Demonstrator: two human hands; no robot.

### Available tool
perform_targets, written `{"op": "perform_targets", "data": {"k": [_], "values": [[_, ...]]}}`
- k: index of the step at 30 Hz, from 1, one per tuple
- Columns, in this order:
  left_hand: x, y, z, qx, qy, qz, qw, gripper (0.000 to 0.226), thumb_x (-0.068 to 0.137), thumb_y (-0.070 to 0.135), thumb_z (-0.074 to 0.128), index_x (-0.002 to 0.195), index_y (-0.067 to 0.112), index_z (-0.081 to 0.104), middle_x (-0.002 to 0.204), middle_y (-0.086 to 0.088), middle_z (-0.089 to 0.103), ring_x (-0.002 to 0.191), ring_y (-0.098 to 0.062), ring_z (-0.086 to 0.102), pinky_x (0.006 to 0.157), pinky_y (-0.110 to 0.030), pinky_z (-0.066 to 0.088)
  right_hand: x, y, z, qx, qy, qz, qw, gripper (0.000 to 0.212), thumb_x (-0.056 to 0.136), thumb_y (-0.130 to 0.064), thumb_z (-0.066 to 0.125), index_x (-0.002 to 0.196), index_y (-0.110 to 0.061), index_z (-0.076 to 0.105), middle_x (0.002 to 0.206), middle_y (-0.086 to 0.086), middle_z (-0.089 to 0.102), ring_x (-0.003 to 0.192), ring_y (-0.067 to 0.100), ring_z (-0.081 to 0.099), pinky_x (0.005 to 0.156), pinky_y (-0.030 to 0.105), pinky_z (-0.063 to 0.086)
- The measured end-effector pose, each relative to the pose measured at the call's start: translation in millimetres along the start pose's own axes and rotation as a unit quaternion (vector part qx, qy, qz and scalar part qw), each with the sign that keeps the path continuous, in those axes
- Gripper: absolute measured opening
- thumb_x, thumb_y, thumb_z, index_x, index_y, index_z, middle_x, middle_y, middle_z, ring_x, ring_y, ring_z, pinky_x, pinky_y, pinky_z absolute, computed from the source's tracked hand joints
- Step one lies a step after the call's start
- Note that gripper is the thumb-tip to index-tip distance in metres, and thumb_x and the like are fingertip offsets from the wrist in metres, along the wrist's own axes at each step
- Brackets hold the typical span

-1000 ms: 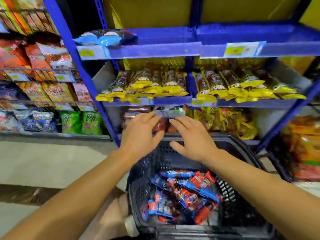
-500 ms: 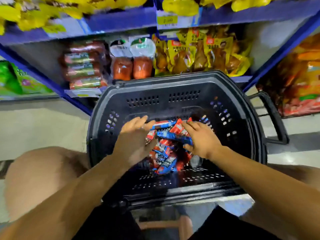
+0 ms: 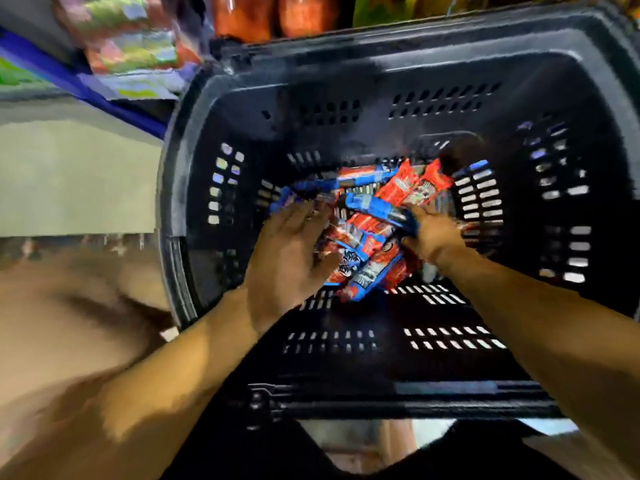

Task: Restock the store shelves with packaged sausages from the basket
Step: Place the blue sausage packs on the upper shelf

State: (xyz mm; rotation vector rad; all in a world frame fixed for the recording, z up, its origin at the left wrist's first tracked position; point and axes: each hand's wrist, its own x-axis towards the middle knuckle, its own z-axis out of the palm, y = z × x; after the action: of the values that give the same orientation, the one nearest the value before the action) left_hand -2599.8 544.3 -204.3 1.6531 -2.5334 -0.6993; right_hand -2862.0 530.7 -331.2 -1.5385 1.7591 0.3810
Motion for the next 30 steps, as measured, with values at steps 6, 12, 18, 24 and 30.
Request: {"op": "perform_targets", "data": {"k": [6,12,18,24,30], "values": [[5.9,-5.2,1.5,-0.052,-0.032,-0.034,0.998,0.064,0.084,0.041,0.059,0.135,0.003,0.054,0.139,-0.020,0.054,0.129,-0.036,0.050,0.111,-0.044,0.036,4.1,-6.7,9.0,0.043,0.044,-0.005,0.998,0.048,0.088,-0.021,0.065,0.132,-0.008,0.051,0.123,0.024,0.061,0.111,0.043,0.059,0.093,0.043,0.049],[11.1,-16.0,-5.6,-0.107,-0.034,-0.081,0.990,0.076,0.079,0.031,0.078,0.143,0.008,0.045,0.148,-0.019,0.044,0.139,-0.033,0.038,0.117,-0.037,0.026,-21.9,-28.0,-42.1,0.185,-0.070,-0.084,0.977,0.027,0.086,-0.019,0.072,0.102,-0.023,0.050,0.096,-0.006,0.064,0.092,0.021,0.061,0.076,0.028,0.046],[20.9,-19.3,-17.3,-0.349,-0.012,-0.224,0.910,0.087,0.075,0.015,0.082,0.148,0.026,0.036,0.136,-0.002,0.053,0.122,-0.020,0.055,0.107,-0.036,0.042,-58.2,-43.6,-87.0,0.326,-0.222,-0.182,0.901,0.014,0.089,-0.020,0.068,0.102,-0.016,0.068,0.104,0.000,0.074,0.098,0.011,0.069,0.089,0.020,0.051],[25.6,-9.9,-27.2,-0.529,0.025,-0.288,0.798,0.058,0.083,-0.004,0.070,0.135,0.013,0.050,0.111,-0.001,0.064,0.100,-0.018,0.065,0.083,-0.031,0.058,-81.6,-36.0,-84.0,0.451,-0.280,-0.151,0.834,0.032,0.086,-0.022,0.061,0.114,-0.010,0.068,0.113,0.006,0.073,0.103,0.018,0.069,0.088,0.027,0.053],[33.2,-6.1,-34.0,-0.592,0.033,-0.300,0.747,0.032,0.085,-0.002,0.068,0.102,0.024,0.063,0.102,-0.003,0.070,0.089,-0.019,0.072,0.078,-0.034,0.060,-100.4,-27.6,-87.1,0.492,-0.262,-0.126,0.821,0.040,0.084,-0.022,0.061,0.121,-0.009,0.065,0.119,0.014,0.070,0.105,0.024,0.068,0.090,0.035,0.055]]}}
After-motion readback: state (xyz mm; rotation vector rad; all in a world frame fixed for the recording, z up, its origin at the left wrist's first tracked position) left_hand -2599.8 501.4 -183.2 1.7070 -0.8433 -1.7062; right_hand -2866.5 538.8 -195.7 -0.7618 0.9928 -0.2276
